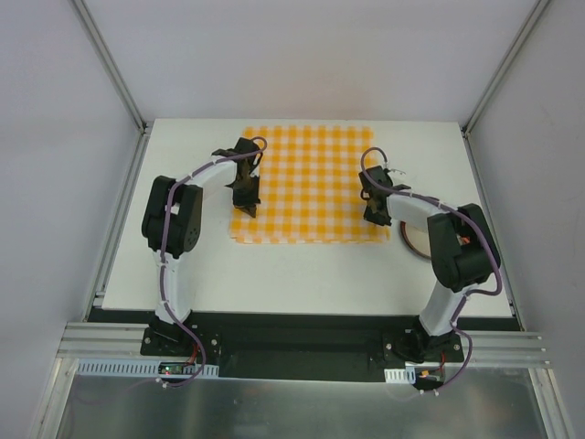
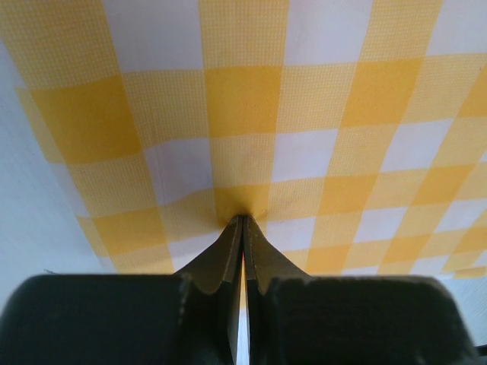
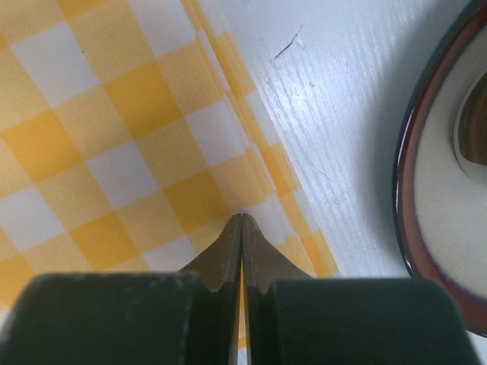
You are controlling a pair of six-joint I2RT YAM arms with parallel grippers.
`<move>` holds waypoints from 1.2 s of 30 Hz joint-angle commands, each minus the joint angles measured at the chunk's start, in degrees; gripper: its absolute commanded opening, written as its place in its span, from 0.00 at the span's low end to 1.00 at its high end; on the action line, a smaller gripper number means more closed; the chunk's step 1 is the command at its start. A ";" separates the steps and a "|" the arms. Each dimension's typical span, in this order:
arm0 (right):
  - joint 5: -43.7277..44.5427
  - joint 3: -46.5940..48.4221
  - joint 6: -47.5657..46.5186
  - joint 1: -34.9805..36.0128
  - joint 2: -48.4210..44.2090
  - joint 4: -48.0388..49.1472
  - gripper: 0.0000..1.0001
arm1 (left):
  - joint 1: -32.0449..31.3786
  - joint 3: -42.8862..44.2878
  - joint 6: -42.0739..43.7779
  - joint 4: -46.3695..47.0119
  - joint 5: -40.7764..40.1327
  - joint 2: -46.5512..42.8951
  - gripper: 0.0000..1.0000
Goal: Set the dinner table for one person
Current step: Move the napkin to the center of the board.
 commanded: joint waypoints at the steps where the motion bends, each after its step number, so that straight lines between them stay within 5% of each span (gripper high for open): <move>1: -0.85 -2.49 1.18 0.01 -2.47 -2.52 0.01 | 0.28 -3.80 -1.14 0.25 0.12 -1.90 0.00; 36: 1.26 -14.70 9.08 8.53 -12.58 -3.49 0.01 | -4.72 -25.24 -5.79 6.84 -3.30 -17.02 0.00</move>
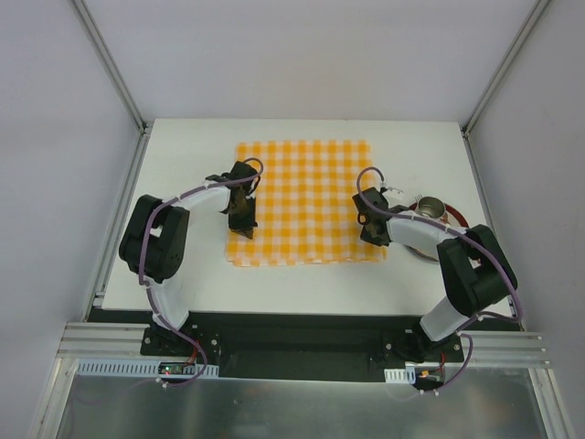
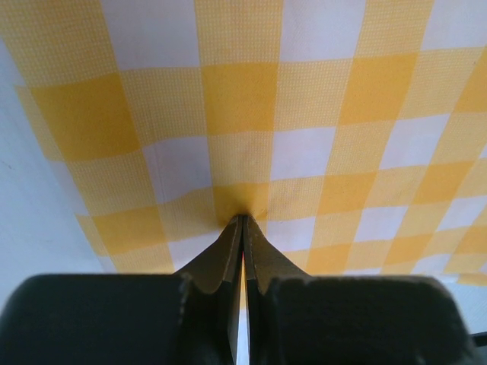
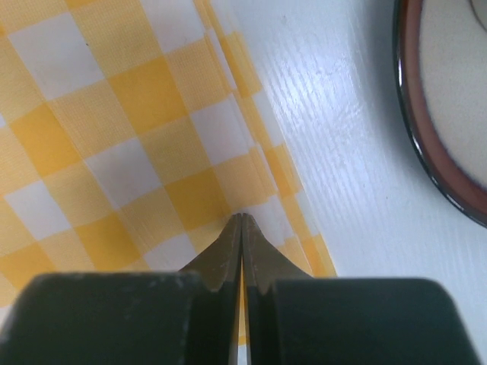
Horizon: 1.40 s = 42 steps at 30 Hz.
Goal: Set the dinner table for one person
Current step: Move the napkin to the center of the board.
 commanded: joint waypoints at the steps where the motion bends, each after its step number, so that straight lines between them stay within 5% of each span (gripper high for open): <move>1: 0.82 -2.69 3.73 2.50 -2.29 -3.60 0.01 | -1.84 -3.78 -1.66 -1.59 -1.98 -2.33 0.00; 42: 8.82 -3.92 12.26 5.41 -3.79 -11.60 0.01 | -2.37 -13.89 -1.49 -0.01 -7.77 -8.48 0.00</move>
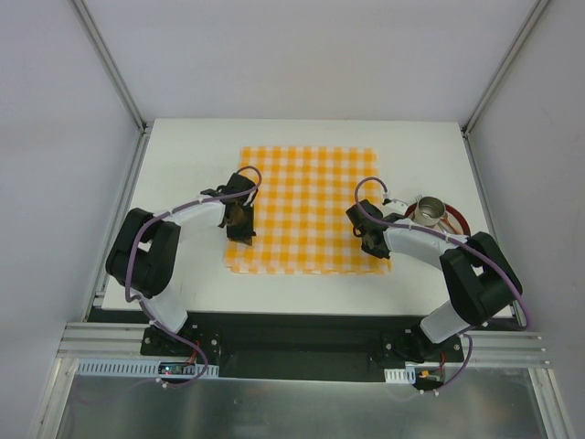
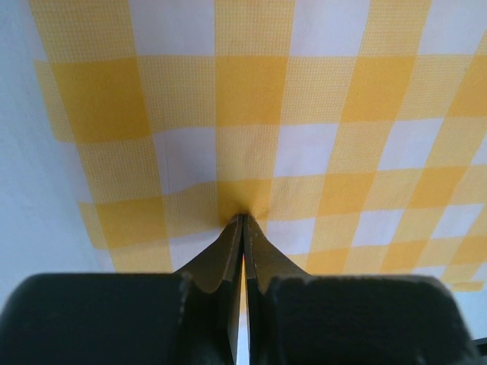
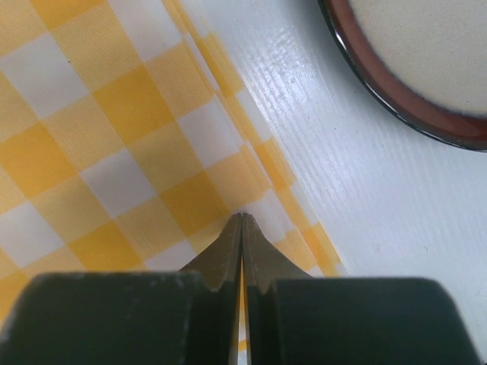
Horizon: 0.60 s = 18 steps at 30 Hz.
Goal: Set the dinner table for one person
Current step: Move the napkin to the center of the board.
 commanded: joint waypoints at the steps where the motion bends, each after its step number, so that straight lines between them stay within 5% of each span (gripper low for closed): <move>1: 1.50 -0.49 1.09 -0.01 -0.27 -3.99 0.01 | -0.45 -3.60 0.00 -5.96 -4.19 -1.01 0.00; 18: 2.03 -2.34 2.32 0.16 -2.02 -5.05 0.01 | -0.01 -4.57 -0.27 -6.04 -3.67 -2.59 0.00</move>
